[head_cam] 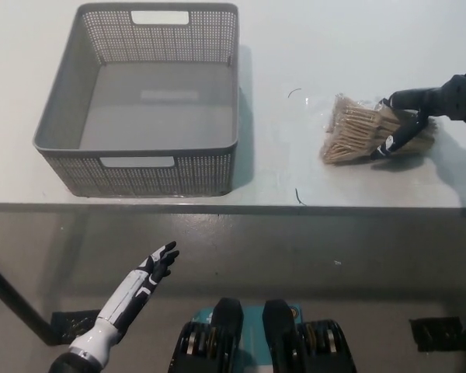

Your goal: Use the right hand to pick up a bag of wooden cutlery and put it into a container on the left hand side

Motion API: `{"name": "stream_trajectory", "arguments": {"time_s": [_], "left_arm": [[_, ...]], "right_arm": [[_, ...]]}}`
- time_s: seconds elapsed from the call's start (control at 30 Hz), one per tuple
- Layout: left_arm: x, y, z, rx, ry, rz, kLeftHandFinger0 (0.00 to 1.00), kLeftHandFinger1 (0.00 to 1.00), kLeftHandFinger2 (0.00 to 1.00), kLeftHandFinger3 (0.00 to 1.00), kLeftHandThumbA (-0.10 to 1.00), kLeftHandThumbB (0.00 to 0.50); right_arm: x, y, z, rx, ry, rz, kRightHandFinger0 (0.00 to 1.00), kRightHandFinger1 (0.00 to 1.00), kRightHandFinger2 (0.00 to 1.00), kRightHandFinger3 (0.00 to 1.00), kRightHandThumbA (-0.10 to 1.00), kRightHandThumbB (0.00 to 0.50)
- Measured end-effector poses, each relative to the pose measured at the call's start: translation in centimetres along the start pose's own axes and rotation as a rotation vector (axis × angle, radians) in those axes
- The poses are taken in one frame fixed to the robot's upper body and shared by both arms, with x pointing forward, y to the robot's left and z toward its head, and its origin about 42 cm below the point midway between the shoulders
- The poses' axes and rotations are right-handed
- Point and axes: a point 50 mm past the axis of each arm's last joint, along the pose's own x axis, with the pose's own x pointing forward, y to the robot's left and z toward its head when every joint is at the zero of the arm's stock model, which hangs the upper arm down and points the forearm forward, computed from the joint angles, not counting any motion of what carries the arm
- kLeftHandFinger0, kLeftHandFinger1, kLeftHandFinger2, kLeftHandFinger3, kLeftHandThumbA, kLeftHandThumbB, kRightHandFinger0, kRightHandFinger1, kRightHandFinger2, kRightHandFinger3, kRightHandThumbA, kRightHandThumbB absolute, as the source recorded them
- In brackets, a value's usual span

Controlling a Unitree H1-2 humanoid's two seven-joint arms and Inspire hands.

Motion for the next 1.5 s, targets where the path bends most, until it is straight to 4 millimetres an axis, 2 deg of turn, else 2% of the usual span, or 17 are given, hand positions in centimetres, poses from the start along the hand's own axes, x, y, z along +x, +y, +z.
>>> {"name": "stream_trajectory", "arguments": {"time_s": [0.13,0.33,0.47,0.63,0.67,0.7,0.73,0.77,0.8,0.83,0.87,0.9,0.93,1.1,1.3,1.4,1.5], "left_arm": [[0.0,-0.1,0.1,0.003,-0.005,-0.003,1.00,1.00,1.00,1.00,1.00,0.349],[0.2,0.0,0.5,0.008,-0.019,-0.004,1.00,1.00,1.00,1.00,1.00,0.365],[0.5,0.2,1.0,0.019,-0.033,-0.006,1.00,1.00,1.00,1.00,1.00,0.382],[0.8,0.3,1.2,0.029,-0.041,-0.009,1.00,1.00,1.00,1.00,1.00,0.412],[0.8,0.3,1.3,0.030,-0.041,-0.011,1.00,1.00,1.00,1.00,1.00,0.411],[0.8,0.3,1.3,0.031,-0.042,-0.012,1.00,1.00,1.00,1.00,1.00,0.416],[0.9,0.3,1.3,0.031,-0.043,-0.013,1.00,1.00,1.00,1.00,1.00,0.416],[0.9,0.3,1.4,0.032,-0.044,-0.014,1.00,1.00,1.00,1.00,1.00,0.417],[1.0,0.3,1.4,0.033,-0.046,-0.015,1.00,1.00,1.00,1.00,1.00,0.418],[1.2,0.4,1.5,0.034,-0.049,-0.017,1.00,1.00,1.00,1.00,1.00,0.420],[1.2,0.4,1.6,0.036,-0.051,-0.018,1.00,1.00,1.00,1.00,1.00,0.421],[1.3,0.4,1.6,0.037,-0.052,-0.020,1.00,1.00,1.00,1.00,1.00,0.424],[1.3,0.4,1.7,0.038,-0.053,-0.021,1.00,1.00,1.00,1.00,1.00,0.439],[1.3,0.4,1.6,0.042,-0.051,-0.027,1.00,1.00,1.00,1.00,1.00,0.424],[1.3,0.5,1.6,0.048,-0.046,-0.035,1.00,1.00,1.00,1.00,1.00,0.433],[1.3,0.5,1.6,0.048,-0.043,-0.038,1.00,1.00,1.00,1.00,1.00,0.444],[1.3,0.5,1.5,0.047,-0.040,-0.040,1.00,1.00,1.00,1.00,1.00,0.455]], "right_arm": [[0.2,0.1,0.4,-0.005,-0.003,-0.004,1.00,1.00,1.00,1.00,0.92,0.500],[0.8,0.7,1.0,-0.021,-0.001,-0.007,1.00,1.00,1.00,1.00,0.77,0.500],[1.1,1.1,1.3,0.001,-0.001,-0.004,1.00,1.00,1.00,1.00,0.73,0.500],[1.4,1.5,1.7,0.055,-0.009,-0.005,1.00,1.00,1.00,1.00,0.57,0.500],[1.6,1.7,1.8,0.060,-0.011,-0.010,1.00,1.00,1.00,1.00,0.47,0.467],[1.7,1.8,1.9,0.063,-0.011,-0.017,0.78,0.82,0.99,1.00,0.27,0.405],[1.8,2.0,1.9,0.066,-0.012,-0.026,0.59,0.65,0.77,0.88,0.16,0.365],[1.9,2.1,1.9,0.066,-0.011,-0.036,0.60,0.73,0.80,0.62,-0.02,0.269],[2.0,2.3,1.9,0.064,-0.012,-0.055,0.34,0.46,0.53,0.44,-0.10,0.209],[2.1,2.4,1.9,0.064,-0.013,-0.082,0.03,0.23,0.46,0.43,-0.10,0.158],[2.1,2.6,1.8,0.066,-0.017,-0.104,0.01,0.24,0.58,0.53,-0.10,0.134],[2.2,2.8,1.8,0.074,-0.026,-0.132,0.00,0.32,0.76,0.73,-0.10,0.096],[2.3,2.9,1.7,0.083,-0.031,-0.157,0.01,0.44,0.86,0.88,-0.10,0.083],[2.7,4.3,1.2,0.163,-0.062,-0.266,0.08,0.58,0.90,0.88,-0.10,0.083],[3.0,5.4,0.9,0.267,-0.088,-0.351,0.05,0.54,0.87,0.89,-0.10,0.099],[3.0,5.5,0.8,0.337,-0.098,-0.382,0.03,0.50,0.85,0.85,-0.10,0.134],[3.0,5.6,0.5,0.437,-0.110,-0.417,0.00,0.48,0.84,0.83,-0.10,0.121]]}}
